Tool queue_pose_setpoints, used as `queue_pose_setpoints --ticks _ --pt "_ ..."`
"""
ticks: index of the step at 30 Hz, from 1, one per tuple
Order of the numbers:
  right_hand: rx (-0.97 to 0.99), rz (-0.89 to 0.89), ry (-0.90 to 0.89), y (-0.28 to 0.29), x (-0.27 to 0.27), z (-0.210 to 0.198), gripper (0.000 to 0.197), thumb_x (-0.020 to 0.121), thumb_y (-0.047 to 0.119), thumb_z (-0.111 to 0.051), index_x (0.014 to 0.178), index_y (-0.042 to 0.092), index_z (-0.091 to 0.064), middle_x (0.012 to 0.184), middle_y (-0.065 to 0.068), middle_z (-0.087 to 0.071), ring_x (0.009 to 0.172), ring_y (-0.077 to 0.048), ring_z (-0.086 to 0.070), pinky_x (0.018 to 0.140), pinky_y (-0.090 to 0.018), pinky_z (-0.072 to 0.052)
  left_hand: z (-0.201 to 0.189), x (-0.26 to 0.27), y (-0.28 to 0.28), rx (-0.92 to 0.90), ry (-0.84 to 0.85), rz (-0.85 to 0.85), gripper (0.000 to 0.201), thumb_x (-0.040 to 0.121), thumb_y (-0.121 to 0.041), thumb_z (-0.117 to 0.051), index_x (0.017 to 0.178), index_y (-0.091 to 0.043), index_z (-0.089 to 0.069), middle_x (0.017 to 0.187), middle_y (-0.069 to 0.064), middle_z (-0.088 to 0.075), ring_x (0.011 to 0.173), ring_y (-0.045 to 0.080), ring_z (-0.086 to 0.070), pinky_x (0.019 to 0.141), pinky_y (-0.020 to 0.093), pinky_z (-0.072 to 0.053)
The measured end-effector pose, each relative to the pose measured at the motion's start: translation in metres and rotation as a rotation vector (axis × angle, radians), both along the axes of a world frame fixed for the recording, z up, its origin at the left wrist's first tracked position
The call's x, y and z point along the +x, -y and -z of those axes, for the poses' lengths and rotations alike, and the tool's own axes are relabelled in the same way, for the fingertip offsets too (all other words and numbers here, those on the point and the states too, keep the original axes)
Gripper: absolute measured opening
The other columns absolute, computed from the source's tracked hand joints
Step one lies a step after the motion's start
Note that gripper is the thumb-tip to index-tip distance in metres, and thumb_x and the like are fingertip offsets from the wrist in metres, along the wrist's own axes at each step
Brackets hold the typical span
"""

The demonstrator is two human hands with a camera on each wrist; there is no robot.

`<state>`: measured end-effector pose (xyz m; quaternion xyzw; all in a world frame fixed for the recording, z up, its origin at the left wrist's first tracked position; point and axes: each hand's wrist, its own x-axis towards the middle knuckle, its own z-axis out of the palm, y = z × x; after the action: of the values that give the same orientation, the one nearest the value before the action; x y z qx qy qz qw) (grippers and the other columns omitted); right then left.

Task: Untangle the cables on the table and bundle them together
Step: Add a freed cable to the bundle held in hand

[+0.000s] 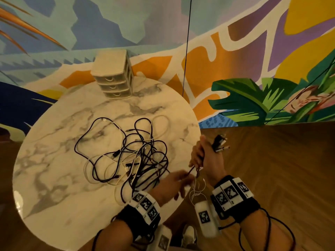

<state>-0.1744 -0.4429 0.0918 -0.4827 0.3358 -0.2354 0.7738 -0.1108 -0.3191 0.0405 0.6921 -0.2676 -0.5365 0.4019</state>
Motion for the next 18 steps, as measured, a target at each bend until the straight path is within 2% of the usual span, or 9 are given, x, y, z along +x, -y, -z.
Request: queue_pose_setpoints --ticks 2,4,7,10,12,14,16,18 --pt "0.063 0.009 -0.022 0.003 -0.005 0.002 0.048 0.101 0.030 -0.036 0.057 0.013 -0.027 0.044 -0.002 -0.020 0.038 -0.015 -0.020 0.039 -0.023 -0.029 0.036 0.002 -0.022 0.062 0.209 0.122 0.026 0.093 -0.038 -0.055 0.098 -0.013 -0.062 0.087 0.005 -0.061 0.066 0.011 -0.053 0.058 0.029 -0.046" --pt "0.087 0.063 -0.055 0.007 -0.010 0.001 0.048 0.100 0.032 -0.038 0.057 0.014 -0.027 0.044 0.001 -0.021 0.038 -0.012 -0.019 0.040 -0.022 -0.021 0.060 0.020 -0.041 0.102 0.442 0.175 0.018 0.094 -0.031 -0.054 0.096 -0.014 -0.061 0.083 -0.006 -0.058 0.074 0.011 -0.055 0.074 0.033 -0.050" --pt "0.032 0.249 -0.096 0.028 -0.022 0.000 0.049 0.098 0.039 -0.041 0.056 0.017 -0.030 0.044 0.007 -0.027 0.038 -0.010 -0.025 0.041 -0.021 -0.023 0.067 0.069 -0.058 0.131 0.631 0.030 0.014 0.094 -0.022 -0.054 0.106 -0.019 -0.062 0.093 -0.004 -0.063 0.086 0.016 -0.061 0.077 0.026 -0.046" --pt "-0.024 0.378 0.023 0.059 -0.035 -0.003 0.051 0.097 0.046 -0.038 0.055 0.019 -0.031 0.046 0.007 -0.026 0.042 -0.013 -0.023 0.043 -0.022 -0.026 0.057 0.125 -0.061 0.154 0.817 -0.082 0.012 0.092 -0.018 -0.058 0.098 -0.011 -0.066 0.095 0.006 -0.062 0.088 0.022 -0.058 0.077 0.024 -0.037" --pt "-0.063 0.452 0.105 0.068 -0.039 -0.008 0.050 0.091 0.052 -0.041 0.052 0.021 -0.032 0.046 0.007 -0.025 0.043 -0.014 -0.022 0.045 -0.023 -0.027 0.049 0.143 -0.059 0.154 0.879 -0.081 0.012 0.092 -0.017 -0.057 0.094 -0.009 -0.065 0.096 0.009 -0.060 0.090 0.027 -0.057 0.078 0.028 -0.038" --pt "-0.123 0.493 0.110 0.065 -0.040 -0.011 0.048 0.085 0.056 -0.044 0.050 0.024 -0.033 0.047 0.008 -0.026 0.044 -0.013 -0.023 0.046 -0.025 -0.026 0.041 0.136 -0.054 0.145 0.867 -0.135 0.015 0.094 -0.019 -0.053 0.094 -0.008 -0.064 0.096 0.010 -0.062 0.091 0.030 -0.059 0.077 0.032 -0.042" --pt "-0.192 0.460 -0.050 0.051 -0.037 -0.009 0.047 0.085 0.057 -0.043 0.053 0.024 -0.035 0.048 0.008 -0.030 0.045 -0.010 -0.027 0.046 -0.023 -0.026 0.026 0.118 -0.047 0.156 0.833 -0.241 0.020 0.095 -0.022 -0.051 0.100 -0.010 -0.066 0.101 0.010 -0.067 0.094 0.029 -0.061 0.077 0.033 -0.044" --pt "-0.228 0.314 -0.245 0.028 -0.032 -0.005 0.042 0.091 0.052 -0.045 0.060 0.023 -0.040 0.054 0.009 -0.038 0.048 -0.008 -0.035 0.049 -0.023 -0.032 0.005 0.100 -0.037 0.089 0.856 -0.327 0.021 0.095 -0.020 -0.052 0.104 -0.009 -0.068 0.105 0.010 -0.068 0.096 0.028 -0.062 0.080 0.033 -0.046"
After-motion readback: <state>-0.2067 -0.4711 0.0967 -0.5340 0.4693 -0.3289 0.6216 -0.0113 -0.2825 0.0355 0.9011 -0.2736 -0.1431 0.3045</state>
